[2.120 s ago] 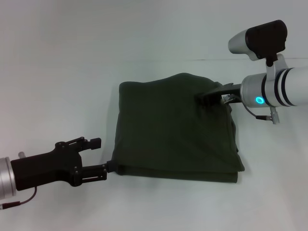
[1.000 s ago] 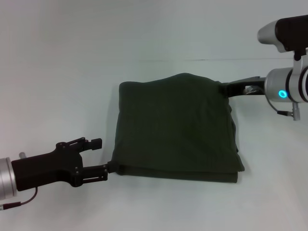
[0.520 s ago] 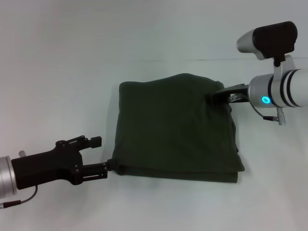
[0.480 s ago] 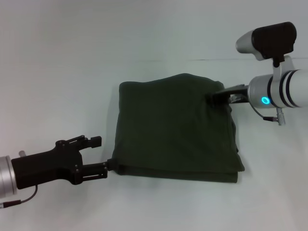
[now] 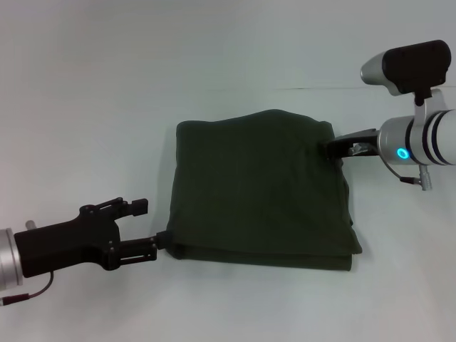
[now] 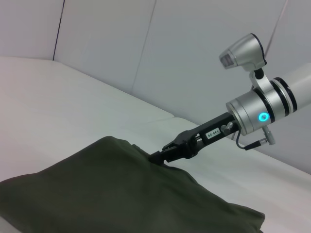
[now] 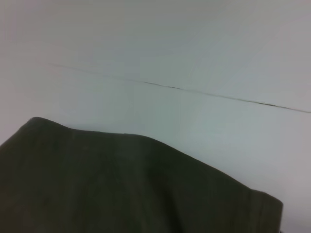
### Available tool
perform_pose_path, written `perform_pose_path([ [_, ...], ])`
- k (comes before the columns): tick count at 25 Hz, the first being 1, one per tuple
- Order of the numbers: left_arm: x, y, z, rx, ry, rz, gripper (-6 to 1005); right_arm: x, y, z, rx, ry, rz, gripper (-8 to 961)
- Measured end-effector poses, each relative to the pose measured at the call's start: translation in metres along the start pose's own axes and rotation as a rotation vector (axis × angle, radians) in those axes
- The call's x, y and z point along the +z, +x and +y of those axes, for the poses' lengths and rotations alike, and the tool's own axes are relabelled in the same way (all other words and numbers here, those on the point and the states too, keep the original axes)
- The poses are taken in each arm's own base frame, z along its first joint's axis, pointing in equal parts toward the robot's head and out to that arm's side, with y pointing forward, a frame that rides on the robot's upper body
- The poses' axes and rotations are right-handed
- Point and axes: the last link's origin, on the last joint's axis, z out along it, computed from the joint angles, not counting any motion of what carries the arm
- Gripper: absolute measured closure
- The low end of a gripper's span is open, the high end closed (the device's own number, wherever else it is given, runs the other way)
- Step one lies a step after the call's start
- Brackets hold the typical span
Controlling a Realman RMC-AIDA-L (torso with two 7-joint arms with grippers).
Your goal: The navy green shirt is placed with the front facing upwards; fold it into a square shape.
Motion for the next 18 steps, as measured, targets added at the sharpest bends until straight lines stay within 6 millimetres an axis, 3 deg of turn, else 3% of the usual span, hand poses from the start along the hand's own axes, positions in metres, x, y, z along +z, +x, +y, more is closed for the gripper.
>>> perform_pose_path([
  [8, 0.000, 0.000, 0.000, -0.004, 0.001, 0.002, 121, -0.011, -0.006, -0.010, 0.022, 0.019, -0.035, 947],
  [18, 0.001, 0.000, 0.000, -0.003, 0.000, 0.006, 123, -0.014, -0.030, 0.017, -0.046, -0.074, -0.043, 945],
])
